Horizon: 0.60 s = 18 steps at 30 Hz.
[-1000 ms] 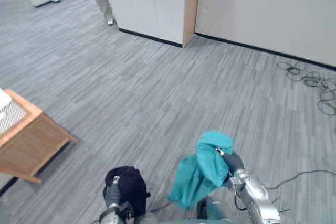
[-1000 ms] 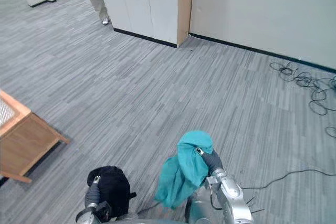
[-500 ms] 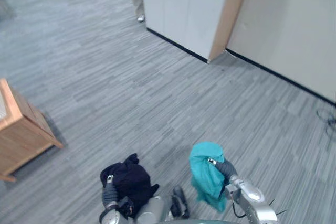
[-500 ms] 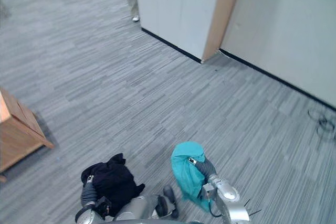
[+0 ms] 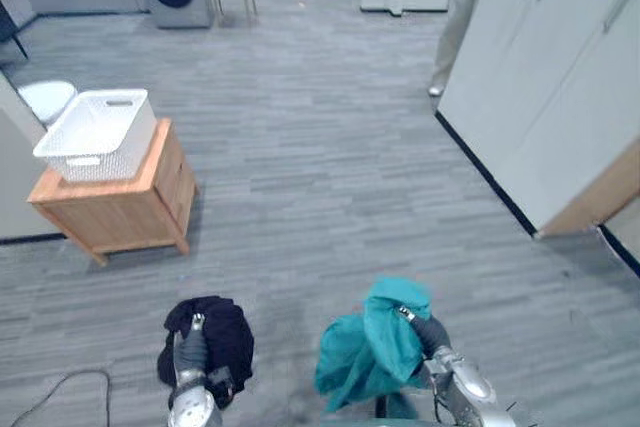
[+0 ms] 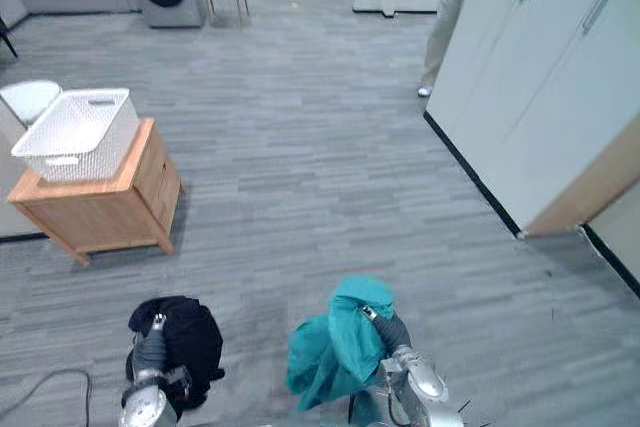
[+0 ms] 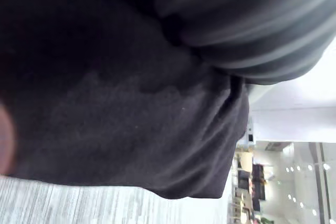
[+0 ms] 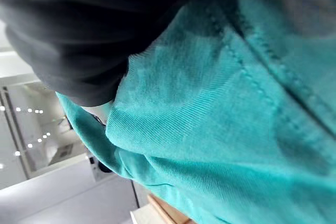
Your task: Tidy the bed and pick cloth on bed and put in laundry
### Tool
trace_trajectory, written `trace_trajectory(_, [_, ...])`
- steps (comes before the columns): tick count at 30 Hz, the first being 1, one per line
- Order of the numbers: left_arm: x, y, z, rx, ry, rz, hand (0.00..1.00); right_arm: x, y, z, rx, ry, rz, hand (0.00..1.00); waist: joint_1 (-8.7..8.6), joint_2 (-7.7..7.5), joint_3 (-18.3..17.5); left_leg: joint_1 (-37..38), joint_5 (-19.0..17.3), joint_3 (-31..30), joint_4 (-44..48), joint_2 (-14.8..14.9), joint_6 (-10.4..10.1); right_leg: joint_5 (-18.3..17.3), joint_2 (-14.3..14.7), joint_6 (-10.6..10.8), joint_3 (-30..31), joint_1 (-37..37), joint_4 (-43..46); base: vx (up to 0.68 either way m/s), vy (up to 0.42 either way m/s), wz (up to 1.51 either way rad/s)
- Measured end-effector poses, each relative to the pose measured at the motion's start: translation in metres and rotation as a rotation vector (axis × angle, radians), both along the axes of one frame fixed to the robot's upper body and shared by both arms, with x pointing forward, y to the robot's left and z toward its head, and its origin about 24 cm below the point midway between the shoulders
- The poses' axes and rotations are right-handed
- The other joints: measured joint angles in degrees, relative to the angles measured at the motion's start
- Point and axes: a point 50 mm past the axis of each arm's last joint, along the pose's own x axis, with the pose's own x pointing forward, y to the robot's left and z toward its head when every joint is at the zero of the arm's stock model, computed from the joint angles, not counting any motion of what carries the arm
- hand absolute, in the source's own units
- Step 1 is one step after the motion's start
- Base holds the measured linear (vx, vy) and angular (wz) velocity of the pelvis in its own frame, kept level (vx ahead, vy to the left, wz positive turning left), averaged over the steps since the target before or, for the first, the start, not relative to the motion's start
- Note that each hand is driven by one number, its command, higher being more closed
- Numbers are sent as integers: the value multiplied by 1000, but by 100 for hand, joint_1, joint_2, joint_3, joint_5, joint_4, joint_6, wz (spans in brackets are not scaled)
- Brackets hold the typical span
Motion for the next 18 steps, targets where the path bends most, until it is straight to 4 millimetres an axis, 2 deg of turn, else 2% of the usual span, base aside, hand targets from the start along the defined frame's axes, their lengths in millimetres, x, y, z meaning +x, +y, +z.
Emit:
trace_trajectory(1, [0, -5, -1, -21, -3, 4, 100, 1, -2, 2, -4, -11, -1, 100, 39, 111, 41, -308, 418, 246, 640, 289, 32, -50, 127, -113, -86, 167, -95, 596, -520, 54])
trace_trajectory(2, [-2, -12, -3, -50, 4, 0, 100, -3, -7, 2, -14, -7, -9, 100, 109, 260, 84, -844, 486, 579, 1553, 752, 148, -135, 320, -308, -250, 528, -319, 405, -299, 28])
trace_trajectory(3, [-1, -13, -3, -54, 6, -8, 100, -4, -9, 2, -14, -5, -20, 100, 133, 279, 100, -1048, 425, 716, 1766, 840, 198, -192, 330, -404, -314, 731, -426, 505, -358, 37])
trace_trajectory(4, [0, -11, -2, -51, 0, -12, 100, -6, -11, 1, -25, -5, -19, 100, 136, 186, 171, -1289, 337, 1025, 1702, 838, 303, -293, 275, -529, -403, 1099, -621, 486, -339, 45])
trace_trajectory(6, [3, -9, 0, -51, -21, -23, 100, -9, -14, 1, -41, -7, -21, 100, 131, 94, 227, -1433, 218, 1615, 821, 718, 161, -426, 169, -586, -575, 1645, -965, 418, -261, 53])
trace_trajectory(8, [11, -13, 10, -61, -81, -44, 100, -9, -20, 2, -68, -18, -21, 100, 129, 40, 253, -1474, 284, 2402, -1206, 386, 35, -602, 96, -555, -896, 2173, -1277, 495, -214, 69])
trace_trajectory(9, [13, -15, 14, -65, -103, -49, 100, -9, -21, 3, -74, -24, -21, 100, 132, 36, 256, -1482, 425, 2673, -1957, 246, -123, -650, 87, -538, -1009, 2310, -1385, 436, -132, 66])
trace_trajectory(10, [16, -19, 20, -70, -133, -56, 100, -8, -23, 4, -84, -33, -19, 100, 163, 43, 257, -1499, 658, 3000, -2863, 101, -391, -729, 112, -435, -1125, 2504, -1535, 424, -100, 51])
trace_trajectory(11, [18, -22, 27, -71, -165, -66, 100, -6, -26, 6, -100, -42, -15, 100, 179, 81, 249, -1644, 890, 3201, -3433, 96, -398, -830, 216, -312, -1210, 2713, -1691, 432, -84, 38])
trace_trajectory(13, [20, -22, 32, -57, -183, -75, 100, -1, -25, 9, -104, -62, -8, 100, 253, 88, 238, -1773, 927, 3290, -3697, 183, -382, -1129, 311, -172, -1288, 2939, -1663, 526, -22, 10])
trace_trajectory(15, [19, -23, 29, -51, -165, -74, 100, 1, -25, 10, -107, -68, 7, 100, 324, -42, 172, -1673, 1313, 3276, -3566, 127, 235, -1654, 55, 130, -1292, 2896, -757, 656, 54, -10])
trace_trajectory(16, [17, -24, 24, -51, -141, -70, 100, 3, -23, 9, -105, -67, 14, 100, 290, -81, 162, -1472, 1494, 3242, -3637, -4, 586, -1785, -245, 340, -1295, 2482, 554, 477, 86, 11])
trace_trajectory(17, [17, -23, 23, -43, -135, -76, 100, 3, -22, 7, -102, -66, 14, 100, 279, -146, 144, -1332, 1528, 3235, -3682, -121, 642, -1719, -455, 480, -1289, 2178, 1435, 551, 125, 40])
trace_trajectory(18, [21, -16, 25, -2, -138, -102, 100, 0, -15, 1, -82, -48, 20, 100, 224, -436, 128, -1073, 1466, 3011, -3703, -451, 750, -1176, -969, 648, -1228, 1558, 3093, 521, 89, 72])
